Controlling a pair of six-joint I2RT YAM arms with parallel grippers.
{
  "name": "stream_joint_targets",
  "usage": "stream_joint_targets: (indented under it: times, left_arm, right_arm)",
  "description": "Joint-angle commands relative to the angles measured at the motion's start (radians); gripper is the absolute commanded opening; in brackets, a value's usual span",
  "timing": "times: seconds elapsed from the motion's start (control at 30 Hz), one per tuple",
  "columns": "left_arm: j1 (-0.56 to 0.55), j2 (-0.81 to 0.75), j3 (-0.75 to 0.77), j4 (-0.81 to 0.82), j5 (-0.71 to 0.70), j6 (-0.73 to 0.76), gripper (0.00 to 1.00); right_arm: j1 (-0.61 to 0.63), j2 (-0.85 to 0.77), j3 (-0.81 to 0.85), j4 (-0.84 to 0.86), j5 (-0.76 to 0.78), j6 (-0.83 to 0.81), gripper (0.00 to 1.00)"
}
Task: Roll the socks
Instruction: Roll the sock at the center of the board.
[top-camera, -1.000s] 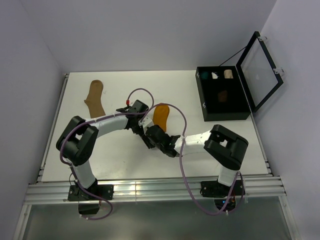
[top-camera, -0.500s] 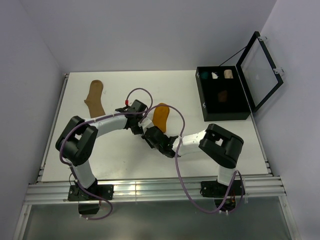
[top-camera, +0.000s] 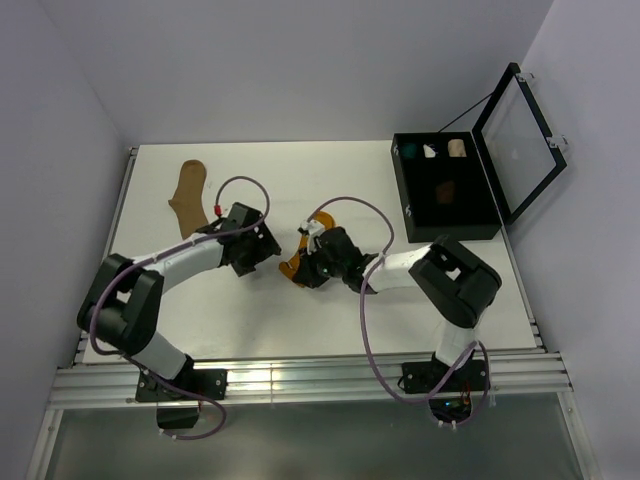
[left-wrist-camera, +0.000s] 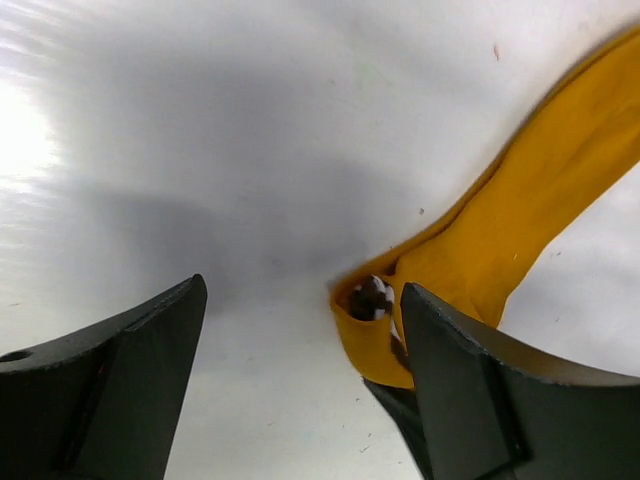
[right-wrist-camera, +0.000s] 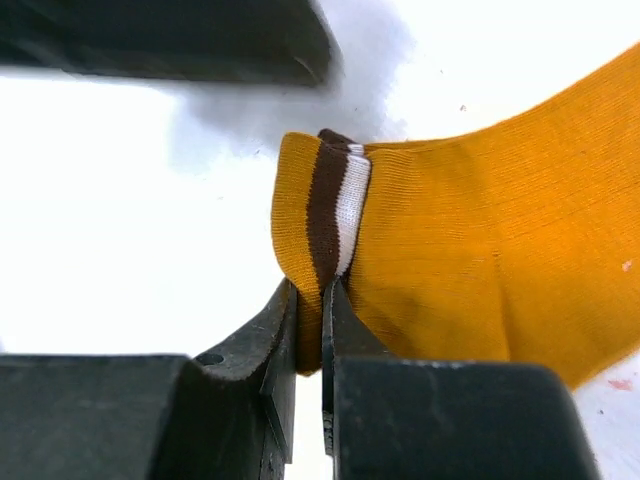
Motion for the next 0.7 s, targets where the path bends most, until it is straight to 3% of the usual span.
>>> stream_joint_targets:
  times: [0.0,0.23,0.43,0.5,0.67]
  left_arm:
    - [0.026,-0.092,-0.054,0.084,0.004,-0.036,0.85]
    - [0.029,-0.175,-0.155,0.193,0.065,-0.061,0.82]
    - [-0.002,-0.168,-0.198,0.253,0.098,-0.084,0.81]
    - [-0.013,-0.152,-0.189,0.255,0.101,-0.085,0.80]
    - [-0.037,-0.103,-0.164,0.279,0.110,-0.094,0.79]
  right_arm:
    - [-0.093,0.050,-0.015,0.064,-0.363,0.151,0.00]
    - [-0.205,0.215,-0.023,0.361,-0.646,0.452,0.00]
    - [-0.283,0.340,-0.066,0.659,-0.729,0.719,0.00]
    - [-0.291,0.365,-0.061,0.669,-0.738,0.741,0.00]
    - [-0.293,0.357,-0.032,0.504,-0.715,0.672,0.00]
